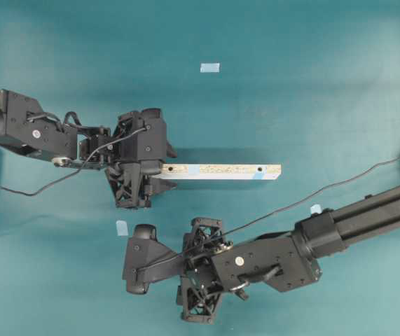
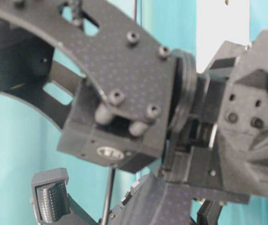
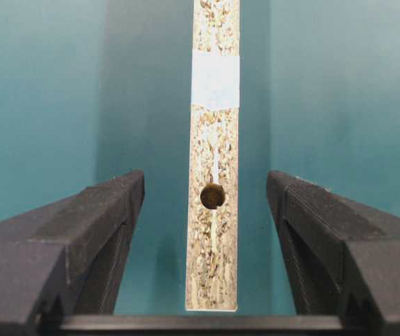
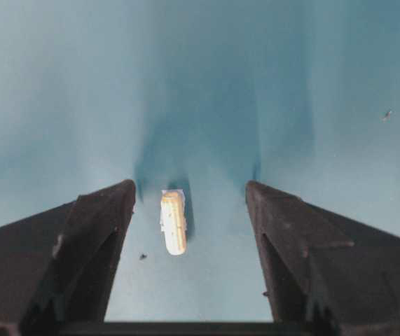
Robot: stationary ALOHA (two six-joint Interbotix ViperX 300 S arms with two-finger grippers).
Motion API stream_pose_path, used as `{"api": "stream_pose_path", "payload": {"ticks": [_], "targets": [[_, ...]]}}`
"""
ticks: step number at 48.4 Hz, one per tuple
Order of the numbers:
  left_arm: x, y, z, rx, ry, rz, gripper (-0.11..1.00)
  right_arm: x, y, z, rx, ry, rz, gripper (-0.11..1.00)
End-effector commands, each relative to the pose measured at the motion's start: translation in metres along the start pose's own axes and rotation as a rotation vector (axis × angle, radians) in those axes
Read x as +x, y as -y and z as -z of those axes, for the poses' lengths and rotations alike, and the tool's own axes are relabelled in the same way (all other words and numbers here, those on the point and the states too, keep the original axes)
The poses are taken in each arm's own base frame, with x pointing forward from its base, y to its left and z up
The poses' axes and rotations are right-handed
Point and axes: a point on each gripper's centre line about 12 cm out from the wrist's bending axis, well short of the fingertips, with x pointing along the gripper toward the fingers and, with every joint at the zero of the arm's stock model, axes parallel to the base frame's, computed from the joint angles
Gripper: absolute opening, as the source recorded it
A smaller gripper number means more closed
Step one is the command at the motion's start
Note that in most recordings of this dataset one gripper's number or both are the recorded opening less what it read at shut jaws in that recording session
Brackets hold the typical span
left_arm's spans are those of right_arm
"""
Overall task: Move the wooden board into place and insert the rod into its hole.
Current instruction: 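Close the right gripper on the wooden dowel, then lift the dowel and carry it toward the board's hole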
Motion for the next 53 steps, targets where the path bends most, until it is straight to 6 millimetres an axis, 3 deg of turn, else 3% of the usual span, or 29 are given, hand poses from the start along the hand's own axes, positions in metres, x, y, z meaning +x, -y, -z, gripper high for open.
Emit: {"api": "stream_pose_path", "payload": {"ticks": [1,10,21,31,44,53], "targets": [[-0.005,0.001,-0.009,-0.002,0.035,0.001,0.69,-0.014,-0.007,-0.008,-0.007,0.035,-0.026,0.67],[-0.005,0.001,-0.009,-0.002,0.035,0.001,0.69,-0.014,-0.008,-0.008,-0.006,0.037,-0.028,0.58],[-0.005,0.001,-0.009,-0.002,0.034,0.001,0.69,-0.012,-0.007,-0.007,-0.005,0.032,-0.025,0.27],[-0.005,0.001,-0.009,-0.001,0.035,0.001,0.69,-0.007,-0.007,-0.004,-0.003,0.018,-0.019,0.11],[-0.005,0.001,-0.007,0.000,0.029,0.002,0.68,-0.009,-0.007,-0.005,-0.003,0.022,-0.022,0.10],[-0.006,0.001,-0.007,-0.001,0.031,0.001,0.68,-0.022,-0.006,-0.006,-0.006,0.018,-0.010,0.10]]}}
